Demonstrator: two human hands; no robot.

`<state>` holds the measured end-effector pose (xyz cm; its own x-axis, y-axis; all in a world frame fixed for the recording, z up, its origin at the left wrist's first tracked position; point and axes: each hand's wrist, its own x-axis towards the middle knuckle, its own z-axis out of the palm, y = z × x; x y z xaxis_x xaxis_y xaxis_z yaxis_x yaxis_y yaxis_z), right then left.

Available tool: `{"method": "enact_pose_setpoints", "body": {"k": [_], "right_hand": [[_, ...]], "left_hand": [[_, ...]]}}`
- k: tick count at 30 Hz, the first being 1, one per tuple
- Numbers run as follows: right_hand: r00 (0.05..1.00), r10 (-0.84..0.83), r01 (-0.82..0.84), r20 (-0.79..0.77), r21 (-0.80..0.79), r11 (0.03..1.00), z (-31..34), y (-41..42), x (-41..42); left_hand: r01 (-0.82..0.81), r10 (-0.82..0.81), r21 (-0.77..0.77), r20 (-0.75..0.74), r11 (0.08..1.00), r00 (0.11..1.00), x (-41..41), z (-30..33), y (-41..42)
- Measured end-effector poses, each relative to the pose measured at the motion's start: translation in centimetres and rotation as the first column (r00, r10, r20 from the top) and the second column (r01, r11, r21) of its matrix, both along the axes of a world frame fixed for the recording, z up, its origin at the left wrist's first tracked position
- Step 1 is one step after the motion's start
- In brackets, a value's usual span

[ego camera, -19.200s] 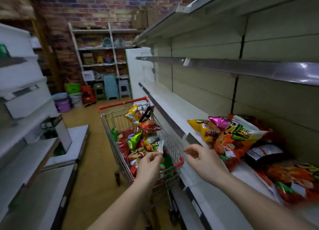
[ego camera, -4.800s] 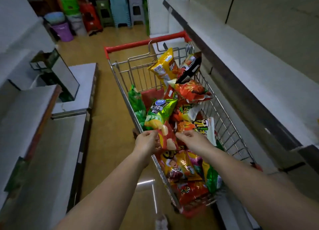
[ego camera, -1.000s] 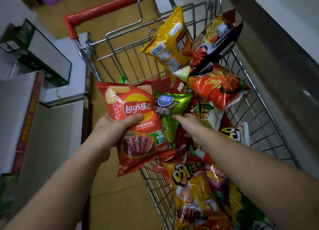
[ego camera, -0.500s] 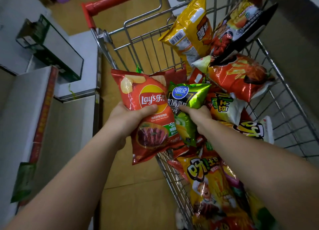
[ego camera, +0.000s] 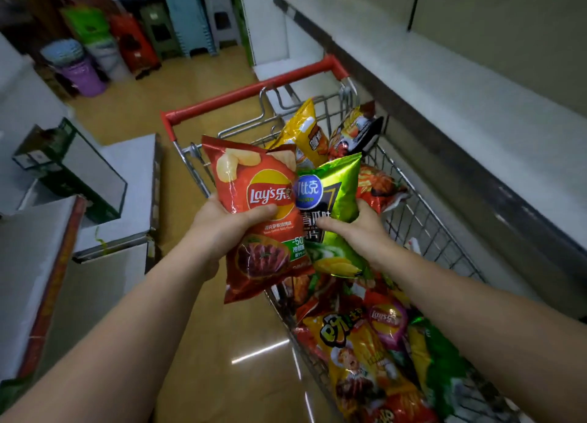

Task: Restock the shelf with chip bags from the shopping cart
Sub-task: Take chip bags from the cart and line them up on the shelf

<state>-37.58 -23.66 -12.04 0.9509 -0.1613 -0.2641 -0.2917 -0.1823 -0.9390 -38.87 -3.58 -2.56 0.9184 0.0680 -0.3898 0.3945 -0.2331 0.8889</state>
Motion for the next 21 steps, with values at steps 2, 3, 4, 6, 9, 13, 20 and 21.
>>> {"method": "enact_pose_setpoints", "body": {"k": [2, 3, 4, 6, 9, 13, 20, 21], "right_hand": [[0.997, -0.038, 0.039, 0.066, -0.012, 0.999, 3.0, -0.8, -0.9], [0.993, -0.058, 0.06, 0.105, -0.018, 0.998, 4.6, -1.2, -1.3], [0.986, -0.076, 0.08, 0.15, -0.022, 0.997, 6.2, -1.5, -1.7], [0.967, -0.105, 0.115, 0.232, -0.031, 0.993, 9.4, -2.2, -2.6], [0.933, -0.155, 0.179, 0.326, -0.047, 0.983, 14.3, -3.1, -4.1], [0.875, -0.223, 0.255, 0.43, -0.018, 0.967, 19.9, -4.3, -7.0], [0.791, -0.278, 0.342, 0.546, -0.018, 0.939, 25.8, -7.0, -15.5], [0.777, -0.292, 0.365, 0.557, -0.021, 0.931, 26.6, -7.5, -16.8]], "left_hand": [[0.042, -0.042, -0.005, 0.083, 0.999, 0.996, -0.5, 2.5, -0.3], [0.064, -0.062, -0.013, 0.125, 0.998, 0.99, -0.8, 3.8, -0.5], [0.082, -0.077, -0.022, 0.168, 0.996, 0.983, -1.2, 5.2, -0.7], [0.109, -0.097, -0.038, 0.249, 0.993, 0.964, -1.9, 8.0, -1.2], [0.139, -0.11, -0.057, 0.356, 0.989, 0.928, -3.3, 11.8, -2.0], [0.174, -0.126, -0.059, 0.471, 0.983, 0.873, -5.9, 15.9, -2.7], [0.273, -0.188, -0.07, 0.562, 0.959, 0.806, -12.1, 20.3, -3.7], [0.293, -0.203, -0.07, 0.571, 0.953, 0.796, -12.9, 20.7, -4.0]]}}
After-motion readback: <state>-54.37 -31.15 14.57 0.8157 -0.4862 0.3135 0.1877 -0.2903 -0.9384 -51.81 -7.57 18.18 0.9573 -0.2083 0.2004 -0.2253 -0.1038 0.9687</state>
